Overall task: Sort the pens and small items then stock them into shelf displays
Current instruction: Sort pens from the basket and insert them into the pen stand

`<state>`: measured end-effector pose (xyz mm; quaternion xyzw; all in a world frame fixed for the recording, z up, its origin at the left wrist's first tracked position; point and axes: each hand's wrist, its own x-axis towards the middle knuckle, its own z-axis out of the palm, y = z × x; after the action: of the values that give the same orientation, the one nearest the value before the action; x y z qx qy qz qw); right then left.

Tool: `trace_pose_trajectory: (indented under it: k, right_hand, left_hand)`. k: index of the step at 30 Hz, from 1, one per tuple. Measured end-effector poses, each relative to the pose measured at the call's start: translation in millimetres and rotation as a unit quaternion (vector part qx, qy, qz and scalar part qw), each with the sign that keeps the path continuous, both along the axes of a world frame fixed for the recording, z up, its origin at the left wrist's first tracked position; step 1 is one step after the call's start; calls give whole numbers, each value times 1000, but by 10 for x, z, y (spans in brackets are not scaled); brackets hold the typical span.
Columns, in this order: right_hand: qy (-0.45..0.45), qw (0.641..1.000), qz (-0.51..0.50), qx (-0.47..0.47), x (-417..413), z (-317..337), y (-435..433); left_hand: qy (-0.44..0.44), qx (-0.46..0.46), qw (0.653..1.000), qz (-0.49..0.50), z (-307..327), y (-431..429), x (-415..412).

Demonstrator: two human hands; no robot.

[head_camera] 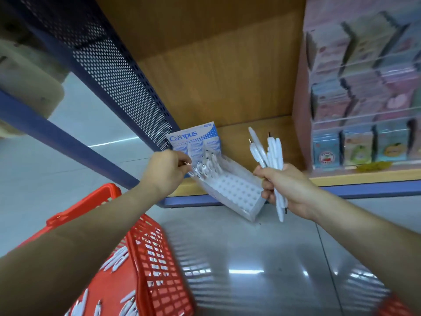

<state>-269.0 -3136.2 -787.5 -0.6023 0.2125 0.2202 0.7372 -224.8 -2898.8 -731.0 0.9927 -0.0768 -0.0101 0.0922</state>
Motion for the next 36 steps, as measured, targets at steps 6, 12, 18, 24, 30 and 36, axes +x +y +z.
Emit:
trace_pose_trajectory:
  k: [6,12,18,24,30,36]
  right_hand:
    - [-49,995,30,-83,-46,-81,81]
    - [-98,977,69,-176,-20,-105,155]
    - [-104,982,50,-147,89,-97,320]
    - [-112,980,48,-155,60,-199,357]
    - [-88,985,36,-147,131,-151,338]
    - [-100,983,47,-148,164,-154,276]
  left_hand:
    - [7,-3,1000,-26,-1,-26,45]
    - [-16,-38,999,-21,123,11,93]
    - [-2,19,997,-68,-65,6,48]
    - [3,8,997,-75,-191,14,43]
    - [15,9,997,-78,-295,27,94]
    - [36,-48,998,25,-311,-16,108]
